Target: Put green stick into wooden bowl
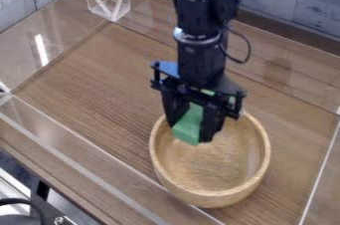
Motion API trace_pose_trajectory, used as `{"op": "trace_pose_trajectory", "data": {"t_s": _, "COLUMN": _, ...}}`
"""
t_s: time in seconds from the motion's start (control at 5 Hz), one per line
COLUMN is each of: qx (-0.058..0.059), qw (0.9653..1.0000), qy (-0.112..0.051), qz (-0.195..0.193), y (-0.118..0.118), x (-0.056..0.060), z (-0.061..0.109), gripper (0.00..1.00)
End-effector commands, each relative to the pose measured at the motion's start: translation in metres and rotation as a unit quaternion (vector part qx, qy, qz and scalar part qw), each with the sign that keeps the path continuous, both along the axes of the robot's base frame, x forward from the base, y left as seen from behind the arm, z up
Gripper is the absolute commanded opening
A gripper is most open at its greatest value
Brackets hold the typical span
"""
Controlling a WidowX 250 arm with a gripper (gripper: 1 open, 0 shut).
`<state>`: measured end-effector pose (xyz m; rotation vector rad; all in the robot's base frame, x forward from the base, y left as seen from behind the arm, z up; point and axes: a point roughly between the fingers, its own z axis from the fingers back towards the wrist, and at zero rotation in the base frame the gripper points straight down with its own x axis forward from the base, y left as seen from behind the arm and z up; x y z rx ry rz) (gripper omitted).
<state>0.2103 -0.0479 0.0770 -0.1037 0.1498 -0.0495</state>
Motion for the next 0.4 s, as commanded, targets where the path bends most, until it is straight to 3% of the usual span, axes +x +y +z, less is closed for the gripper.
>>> {"op": "trace_pose_trajectory", "data": {"t_s": 0.0, "qx": -0.004, "qw": 0.9995, "qy": -0.029, "qz": -0.008, "y": -0.0069, "x": 0.0003, "z": 0.0048, "gripper": 0.00}}
{"op": "trace_pose_trajectory", "data": {"t_s": 0.2, "qx": -0.005, "qw": 0.9995, "qy": -0.031, "qz": -0.009, "y": -0.0113, "x": 0.0003, "z": 0.0013, "gripper": 1.00}}
